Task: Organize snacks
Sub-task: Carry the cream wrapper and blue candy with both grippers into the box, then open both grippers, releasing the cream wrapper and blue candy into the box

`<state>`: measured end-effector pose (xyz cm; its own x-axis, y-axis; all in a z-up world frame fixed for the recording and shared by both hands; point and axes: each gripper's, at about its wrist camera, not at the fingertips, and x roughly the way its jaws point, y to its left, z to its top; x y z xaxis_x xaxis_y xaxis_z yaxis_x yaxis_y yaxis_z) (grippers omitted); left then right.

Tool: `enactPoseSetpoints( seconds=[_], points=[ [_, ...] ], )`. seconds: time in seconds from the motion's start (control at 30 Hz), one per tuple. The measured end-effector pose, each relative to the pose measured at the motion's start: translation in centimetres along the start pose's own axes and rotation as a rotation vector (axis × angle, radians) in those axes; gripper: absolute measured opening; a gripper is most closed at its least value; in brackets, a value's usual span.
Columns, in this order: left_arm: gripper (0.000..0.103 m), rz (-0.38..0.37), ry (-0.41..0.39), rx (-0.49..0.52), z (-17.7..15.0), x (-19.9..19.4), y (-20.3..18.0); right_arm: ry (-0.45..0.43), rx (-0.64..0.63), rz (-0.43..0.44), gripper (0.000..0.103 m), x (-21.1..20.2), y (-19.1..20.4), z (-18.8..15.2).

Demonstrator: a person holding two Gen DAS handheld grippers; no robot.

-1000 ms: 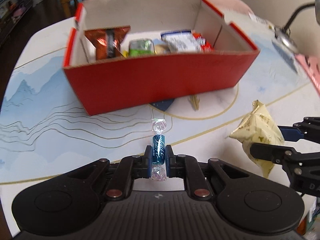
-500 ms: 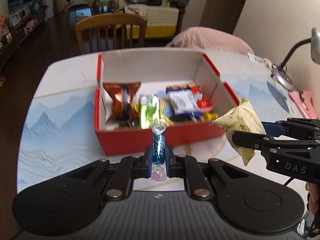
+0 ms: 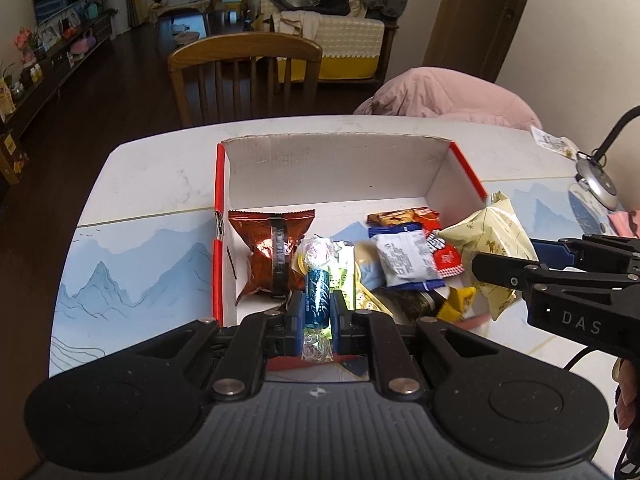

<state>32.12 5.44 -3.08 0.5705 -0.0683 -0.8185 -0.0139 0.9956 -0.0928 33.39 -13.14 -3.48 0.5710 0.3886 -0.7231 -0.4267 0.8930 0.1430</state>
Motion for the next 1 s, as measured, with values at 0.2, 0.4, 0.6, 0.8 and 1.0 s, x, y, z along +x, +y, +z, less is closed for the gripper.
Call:
enactPoseSetpoints(
  seconds=[0.2, 0.4, 0.6, 0.8, 1.0],
  points=[
    [0.012, 0.026, 0.037, 0.000, 1.0, 2.9, 0.1, 0.043, -0.010, -0.010, 0.036, 3.1, -0.8, 0.7],
    [0.012, 0.054, 0.085, 0.009, 1.6, 6.1, 0.0, 0.092, -0.027, -0.003, 0.036, 6.3, -1.4, 0.9],
    [0.012, 0.064, 0.126, 0.019, 1.6, 8.6, -0.4, 0.135, -0.052, 0.002, 0.036, 8.7, -1.3, 0.7],
    [0.012, 0.073, 0.163, 0.024, 1.0, 10.2, -0.5, 0.142, -0.078, 0.013, 0.037, 9.4, -1.1, 0.5],
    [0.012, 0.082, 0.177, 0.018, 0.4, 10.7, -0.3, 0.142, -0.083, 0.019, 0.038, 9.4, -1.1, 0.5]
  ],
)
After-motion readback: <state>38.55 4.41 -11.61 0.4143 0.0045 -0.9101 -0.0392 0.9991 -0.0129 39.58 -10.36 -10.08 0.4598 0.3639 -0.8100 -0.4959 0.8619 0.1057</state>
